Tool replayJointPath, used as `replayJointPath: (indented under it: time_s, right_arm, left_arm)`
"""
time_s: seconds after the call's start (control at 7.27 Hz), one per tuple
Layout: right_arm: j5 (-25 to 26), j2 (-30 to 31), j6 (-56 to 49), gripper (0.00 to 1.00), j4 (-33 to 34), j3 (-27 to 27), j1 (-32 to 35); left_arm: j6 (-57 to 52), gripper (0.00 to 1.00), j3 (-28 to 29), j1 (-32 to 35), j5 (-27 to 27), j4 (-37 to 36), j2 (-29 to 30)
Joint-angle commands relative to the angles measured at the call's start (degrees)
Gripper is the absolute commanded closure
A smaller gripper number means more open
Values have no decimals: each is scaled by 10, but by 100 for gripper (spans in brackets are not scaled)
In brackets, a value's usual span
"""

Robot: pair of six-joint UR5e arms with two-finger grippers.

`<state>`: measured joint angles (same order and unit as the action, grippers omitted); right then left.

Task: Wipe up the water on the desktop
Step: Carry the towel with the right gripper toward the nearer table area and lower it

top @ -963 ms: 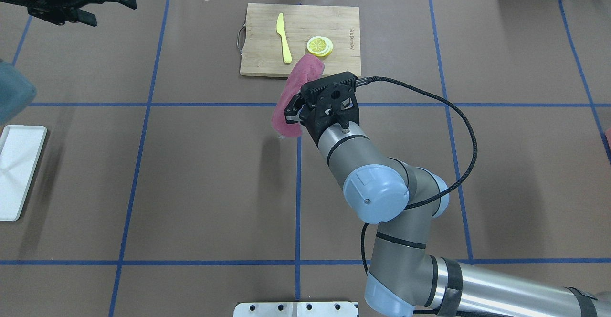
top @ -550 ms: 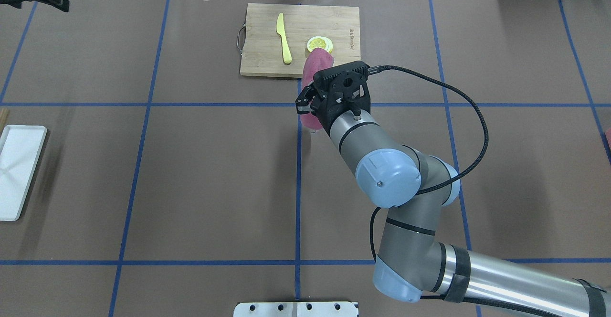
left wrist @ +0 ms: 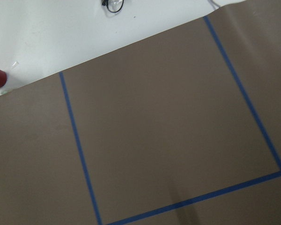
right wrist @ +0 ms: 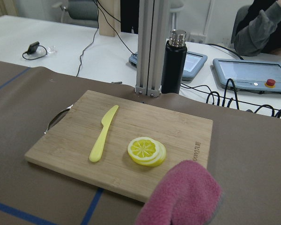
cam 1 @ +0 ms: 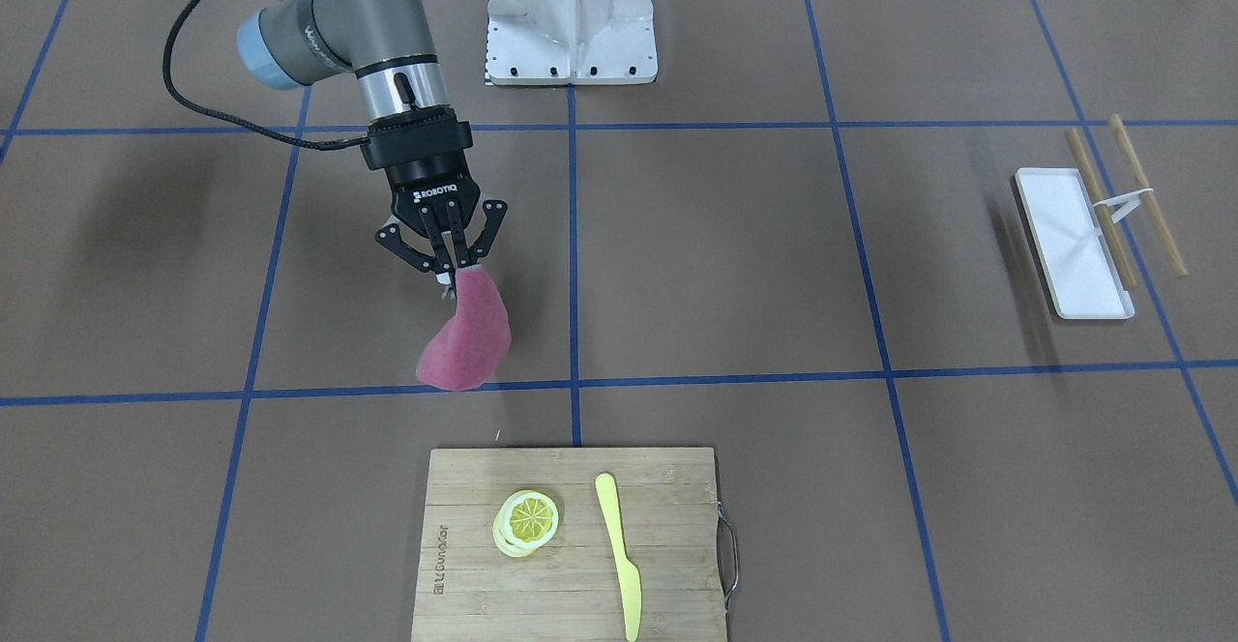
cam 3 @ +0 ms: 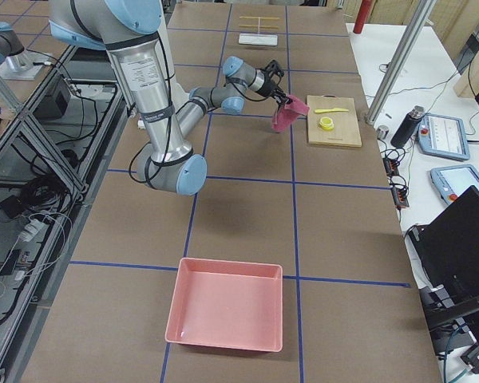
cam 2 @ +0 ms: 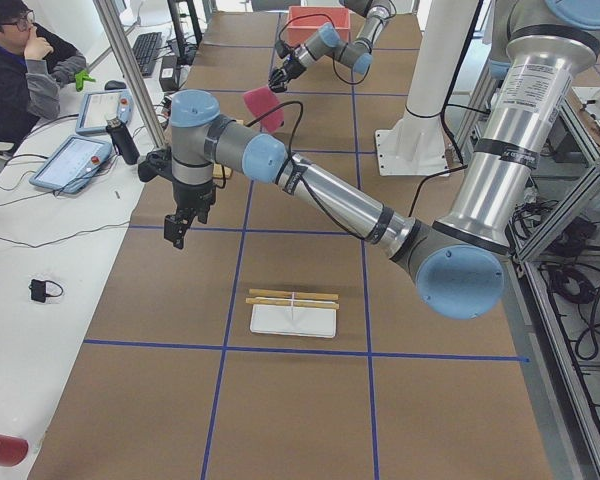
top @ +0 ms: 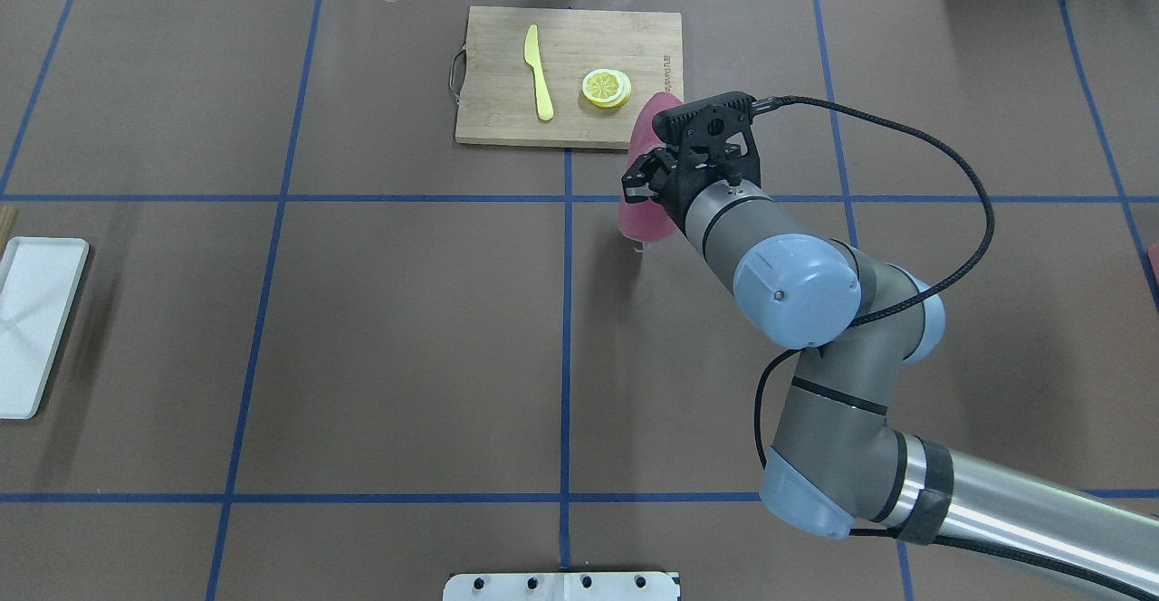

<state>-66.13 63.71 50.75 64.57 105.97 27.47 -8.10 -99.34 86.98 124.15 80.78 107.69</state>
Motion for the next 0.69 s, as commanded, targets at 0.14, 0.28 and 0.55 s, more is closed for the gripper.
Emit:
replayJointPath:
  time_s: [0.14,0.28,0.55]
  right_arm:
    - [-92,47,12,100,311,201,1]
    - [-136,50,12,100,364,232,2]
    - [-199,52,2,100,450,250,2]
  left_arm:
    - [-61,1,68,50,17,-7,-48]
    - [-71,1,94,60,29,0,-54]
    - [-210,1,136,91,34,10,-72]
